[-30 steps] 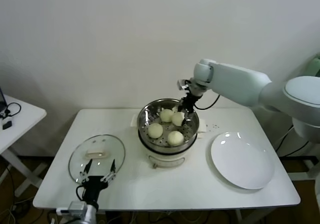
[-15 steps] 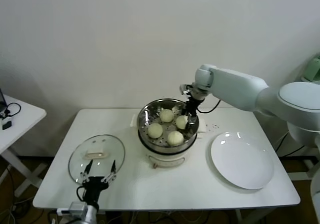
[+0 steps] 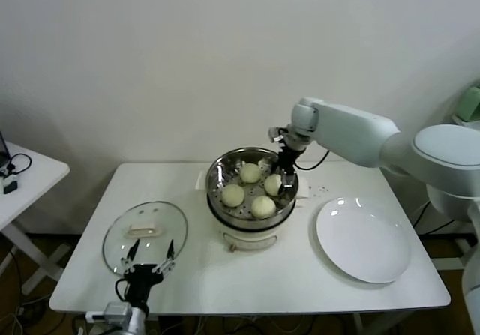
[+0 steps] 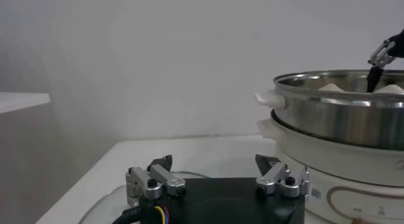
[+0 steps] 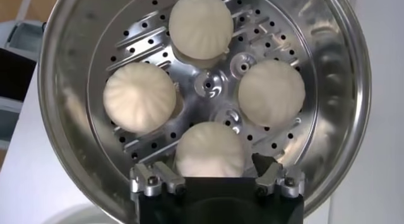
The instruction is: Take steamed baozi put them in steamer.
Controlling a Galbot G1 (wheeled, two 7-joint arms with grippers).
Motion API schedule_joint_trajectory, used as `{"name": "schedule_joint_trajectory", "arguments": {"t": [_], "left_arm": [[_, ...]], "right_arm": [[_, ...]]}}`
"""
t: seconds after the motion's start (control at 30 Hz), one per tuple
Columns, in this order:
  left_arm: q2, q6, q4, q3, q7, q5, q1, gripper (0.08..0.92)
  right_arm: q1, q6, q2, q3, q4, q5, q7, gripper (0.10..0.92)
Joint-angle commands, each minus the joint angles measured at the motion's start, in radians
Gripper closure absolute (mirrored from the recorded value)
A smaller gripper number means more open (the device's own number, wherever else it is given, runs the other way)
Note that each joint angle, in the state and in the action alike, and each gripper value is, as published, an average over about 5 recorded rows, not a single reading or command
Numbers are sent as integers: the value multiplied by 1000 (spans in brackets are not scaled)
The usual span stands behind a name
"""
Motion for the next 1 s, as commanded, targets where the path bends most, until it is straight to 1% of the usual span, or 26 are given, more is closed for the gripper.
{"name": "schedule_joint_trajectory", "arguments": {"t": [0.03, 0.3, 0.47, 0.63, 0.77, 1.0], "left_arm": [[-1, -1, -2, 0, 0, 1, 1, 177], [-1, 0, -2, 2, 0, 4, -1, 177], [-3, 1, -4, 0, -1, 4, -5, 177], [-4, -11, -4, -3, -3, 11, 2, 177], [-11, -12, -19, 0, -4, 16, 6, 177], [-9, -12, -54, -4, -5, 47, -6, 177]], "right_arm": [[7, 5, 2, 7, -3, 4, -19, 207], [68, 22, -14, 37, 13, 57, -44, 202], [88, 10, -94, 110, 96, 75, -5, 203], [42, -16, -236, 238, 235, 79, 114, 203], [-16, -18, -365, 341, 368, 55, 197, 203], [-218, 8, -589, 607, 580, 26, 450, 203]]}}
